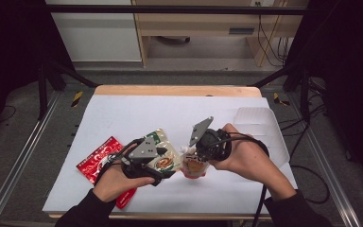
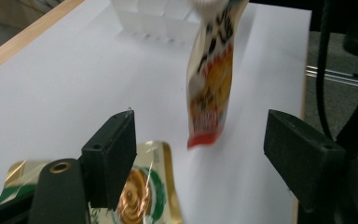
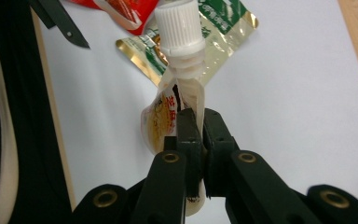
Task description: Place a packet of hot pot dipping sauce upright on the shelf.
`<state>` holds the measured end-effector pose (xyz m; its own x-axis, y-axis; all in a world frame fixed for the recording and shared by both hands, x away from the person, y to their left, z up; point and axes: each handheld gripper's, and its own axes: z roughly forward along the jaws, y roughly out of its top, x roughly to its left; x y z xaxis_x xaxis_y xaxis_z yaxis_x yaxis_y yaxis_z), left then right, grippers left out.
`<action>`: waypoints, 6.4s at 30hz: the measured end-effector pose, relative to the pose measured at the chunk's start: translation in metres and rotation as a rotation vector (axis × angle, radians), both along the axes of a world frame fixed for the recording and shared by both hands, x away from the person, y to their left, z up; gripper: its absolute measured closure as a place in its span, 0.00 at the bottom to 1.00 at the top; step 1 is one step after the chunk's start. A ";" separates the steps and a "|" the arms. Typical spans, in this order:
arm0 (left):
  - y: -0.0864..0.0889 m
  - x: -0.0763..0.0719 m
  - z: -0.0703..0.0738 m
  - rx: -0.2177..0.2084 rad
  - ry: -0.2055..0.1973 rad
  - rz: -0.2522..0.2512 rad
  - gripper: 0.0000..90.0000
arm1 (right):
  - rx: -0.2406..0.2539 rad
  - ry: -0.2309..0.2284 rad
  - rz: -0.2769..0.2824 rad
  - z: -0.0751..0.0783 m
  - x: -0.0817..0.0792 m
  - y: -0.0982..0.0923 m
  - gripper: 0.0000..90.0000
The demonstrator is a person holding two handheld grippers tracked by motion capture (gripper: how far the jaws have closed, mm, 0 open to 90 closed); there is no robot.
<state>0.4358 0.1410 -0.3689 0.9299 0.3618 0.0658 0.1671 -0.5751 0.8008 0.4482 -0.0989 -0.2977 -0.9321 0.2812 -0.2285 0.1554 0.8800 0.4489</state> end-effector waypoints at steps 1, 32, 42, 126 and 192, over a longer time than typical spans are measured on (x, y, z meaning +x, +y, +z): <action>0.004 0.000 -0.004 0.002 0.002 0.014 0.25 | -0.001 -0.003 -0.001 0.002 0.003 -0.002 0.97; 0.077 0.003 -0.056 0.063 -0.007 0.314 0.10 | 0.003 -0.130 -0.076 0.027 0.041 -0.051 0.97; 0.113 -0.004 -0.066 0.043 -0.021 0.427 0.10 | 0.037 -0.220 -0.126 0.045 0.054 -0.078 0.97; 0.128 -0.001 -0.071 0.024 -0.022 0.522 0.10 | 0.022 -0.270 -0.307 -0.006 0.150 -0.192 0.97; 0.129 0.003 -0.074 0.044 -0.022 0.529 0.10 | 0.234 -0.333 -0.467 -0.009 0.076 -0.153 0.16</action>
<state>0.4390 0.2700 -0.4426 0.6190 0.7778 0.1089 0.4271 -0.4497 0.7844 0.5242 -0.2520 -0.3065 -0.5873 0.7204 -0.3689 0.3189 0.6249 0.7126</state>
